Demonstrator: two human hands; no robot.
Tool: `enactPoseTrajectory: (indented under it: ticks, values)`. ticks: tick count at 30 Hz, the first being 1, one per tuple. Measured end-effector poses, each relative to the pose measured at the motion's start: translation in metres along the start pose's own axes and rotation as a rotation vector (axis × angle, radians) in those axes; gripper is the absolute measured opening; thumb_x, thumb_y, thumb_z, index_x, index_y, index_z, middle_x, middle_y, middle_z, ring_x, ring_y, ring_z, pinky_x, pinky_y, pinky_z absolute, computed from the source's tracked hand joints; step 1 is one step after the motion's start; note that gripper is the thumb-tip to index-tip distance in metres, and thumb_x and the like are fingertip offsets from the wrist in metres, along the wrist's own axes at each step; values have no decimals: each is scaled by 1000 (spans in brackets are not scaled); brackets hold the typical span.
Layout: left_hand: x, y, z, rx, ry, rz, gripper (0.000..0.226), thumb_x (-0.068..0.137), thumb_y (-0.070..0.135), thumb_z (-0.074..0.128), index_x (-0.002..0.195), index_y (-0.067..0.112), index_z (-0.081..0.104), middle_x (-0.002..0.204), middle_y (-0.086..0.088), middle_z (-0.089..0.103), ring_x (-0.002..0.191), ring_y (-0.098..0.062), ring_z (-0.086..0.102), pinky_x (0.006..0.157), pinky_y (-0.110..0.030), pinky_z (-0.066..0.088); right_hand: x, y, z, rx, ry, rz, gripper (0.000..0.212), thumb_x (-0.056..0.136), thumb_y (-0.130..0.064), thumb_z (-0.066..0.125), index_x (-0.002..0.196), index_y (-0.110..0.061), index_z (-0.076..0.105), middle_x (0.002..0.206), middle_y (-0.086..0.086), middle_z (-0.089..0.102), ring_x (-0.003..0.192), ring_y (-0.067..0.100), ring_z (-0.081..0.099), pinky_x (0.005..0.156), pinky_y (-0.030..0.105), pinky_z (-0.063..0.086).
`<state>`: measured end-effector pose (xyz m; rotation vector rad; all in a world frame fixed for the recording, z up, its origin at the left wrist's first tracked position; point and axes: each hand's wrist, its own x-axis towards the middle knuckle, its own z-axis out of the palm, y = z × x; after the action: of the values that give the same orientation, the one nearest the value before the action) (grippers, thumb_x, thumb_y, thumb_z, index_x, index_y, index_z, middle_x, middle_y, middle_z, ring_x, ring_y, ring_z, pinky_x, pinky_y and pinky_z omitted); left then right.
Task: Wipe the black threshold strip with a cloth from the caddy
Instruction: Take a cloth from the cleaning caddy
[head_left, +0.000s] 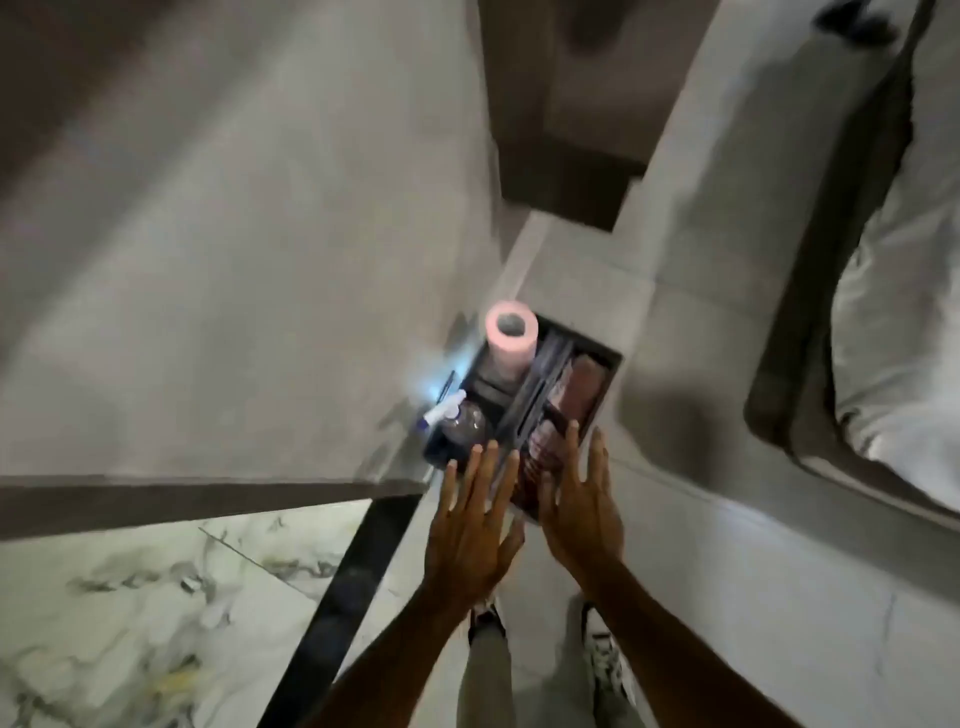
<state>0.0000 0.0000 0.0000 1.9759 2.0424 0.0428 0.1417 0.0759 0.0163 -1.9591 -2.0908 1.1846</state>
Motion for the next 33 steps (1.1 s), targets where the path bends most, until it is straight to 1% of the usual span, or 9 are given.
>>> enactPoseTrajectory:
  ticks: [4,6,8,11,13,18,23,28,33]
  values:
    - [-1,-63,105,19,-45,4,65,111,46,46,166,11,42,174,-20,37,163,-39,34,125,-66,41,56,17,103,240,-121,265,85,108,-34,60,174,-23,8,180,13,13,161,39,33,122,62,48]
    - [5,-88,149,-12,-118,17,70,112,46,49,171,14,30,179,-19,26,167,-37,23,131,-66,30,86,28,149,311,-108,354,88,104,-31,69,173,-24,15,176,13,21,155,38,41,121,57,48]
    - [16,-107,180,-13,-154,51,75,113,54,40,174,17,18,182,-17,18,169,-34,11,137,-64,15,114,39,180,346,-63,415,87,104,-31,70,172,-24,16,173,13,26,152,37,44,119,54,48]
    - [29,-128,215,42,-124,82,78,112,59,34,175,16,18,182,-18,19,170,-33,12,137,-56,1,148,57,214,264,-38,497,99,101,-33,74,174,-25,8,179,19,10,159,43,33,125,61,43]
    - [31,-135,229,52,-107,77,79,112,61,35,175,17,18,182,-18,19,170,-33,14,137,-55,-1,163,68,229,193,-28,520,100,101,-30,75,174,-27,7,180,21,5,157,45,36,123,63,45]
    - [36,-139,245,67,-63,35,77,112,61,32,174,16,22,181,-18,23,169,-35,19,137,-61,13,182,81,250,7,72,485,92,102,-23,74,173,-28,16,179,25,8,146,47,51,113,60,56]
    - [36,-137,248,45,-31,11,77,112,61,30,174,16,23,181,-17,24,169,-36,19,137,-61,12,190,85,246,-91,163,391,71,102,-12,72,164,-19,39,175,22,22,134,40,61,104,48,63]
    - [36,-130,237,10,-32,-14,76,113,60,27,174,15,21,181,-18,21,170,-35,17,137,-59,7,179,75,219,-100,104,353,72,99,-28,78,161,-18,44,168,15,33,144,36,50,115,47,56]
    - [17,-105,203,-5,31,-126,75,113,57,27,173,12,24,179,-21,25,168,-37,21,137,-61,15,130,54,181,23,145,292,63,102,-25,73,159,-15,48,162,17,40,146,36,47,119,51,53]
